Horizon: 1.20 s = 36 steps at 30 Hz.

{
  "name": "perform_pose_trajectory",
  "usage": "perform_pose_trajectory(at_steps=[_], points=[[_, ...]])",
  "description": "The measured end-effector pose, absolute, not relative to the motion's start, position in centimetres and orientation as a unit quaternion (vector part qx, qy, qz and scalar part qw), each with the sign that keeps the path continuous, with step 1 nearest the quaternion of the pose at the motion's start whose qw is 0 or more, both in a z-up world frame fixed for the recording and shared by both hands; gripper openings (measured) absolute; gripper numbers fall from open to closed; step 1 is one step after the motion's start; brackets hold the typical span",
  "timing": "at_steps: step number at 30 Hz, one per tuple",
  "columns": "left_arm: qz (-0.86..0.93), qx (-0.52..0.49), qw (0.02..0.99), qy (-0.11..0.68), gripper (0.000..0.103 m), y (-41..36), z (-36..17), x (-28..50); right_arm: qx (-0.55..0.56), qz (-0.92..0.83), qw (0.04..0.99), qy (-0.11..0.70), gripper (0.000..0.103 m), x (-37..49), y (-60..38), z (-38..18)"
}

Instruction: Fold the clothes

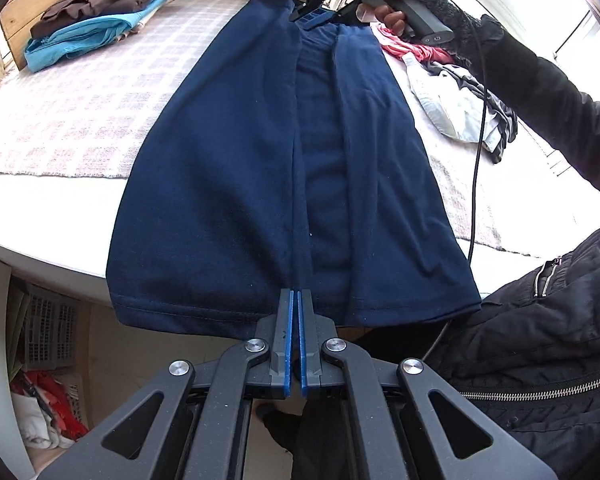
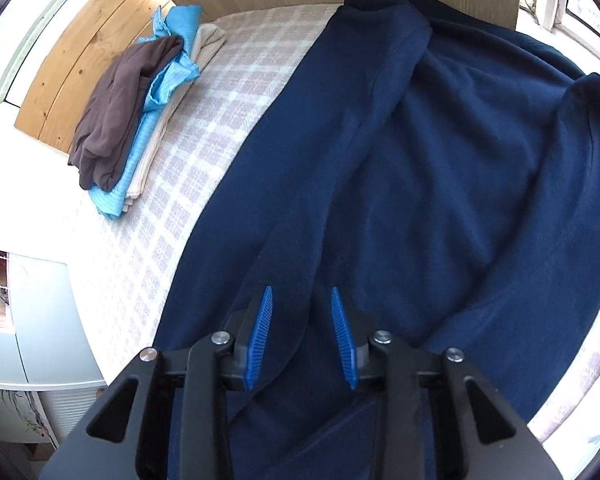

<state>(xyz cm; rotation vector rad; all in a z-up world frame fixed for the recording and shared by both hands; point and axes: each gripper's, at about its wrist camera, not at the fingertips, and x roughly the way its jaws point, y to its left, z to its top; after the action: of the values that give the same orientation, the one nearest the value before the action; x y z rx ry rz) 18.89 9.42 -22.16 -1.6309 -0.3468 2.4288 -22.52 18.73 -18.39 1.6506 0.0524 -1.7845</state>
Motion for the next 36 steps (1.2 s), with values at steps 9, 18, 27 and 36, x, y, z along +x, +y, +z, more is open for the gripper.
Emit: perform_pose_trajectory(at_steps=[9,18,27,36], points=[[0.825,-0.555,0.081,-0.075,0.004,10.6,-22.3,17.9,0.626,-0.682,0.362,0.107,0.032,-18.8,15.0,-19.4],[0.811,-0.581,0.069,-0.021,0.026,13.1,-24.3,16.2,0.623,-0.692,0.351,0.101,0.014,-19.4,14.6,-19.4],[0.818,-0.570,0.067,-0.046,0.003,11.2,-22.2,16.8,0.624,-0.685,0.369,0.067,0.005,-21.0,15.0,-17.6],[0.823,-0.550,0.109,-0.089,0.003,11.4,-20.7,17.7,0.625,-0.696,0.345,0.073,0.004,-20.5,16.2,-17.4]])
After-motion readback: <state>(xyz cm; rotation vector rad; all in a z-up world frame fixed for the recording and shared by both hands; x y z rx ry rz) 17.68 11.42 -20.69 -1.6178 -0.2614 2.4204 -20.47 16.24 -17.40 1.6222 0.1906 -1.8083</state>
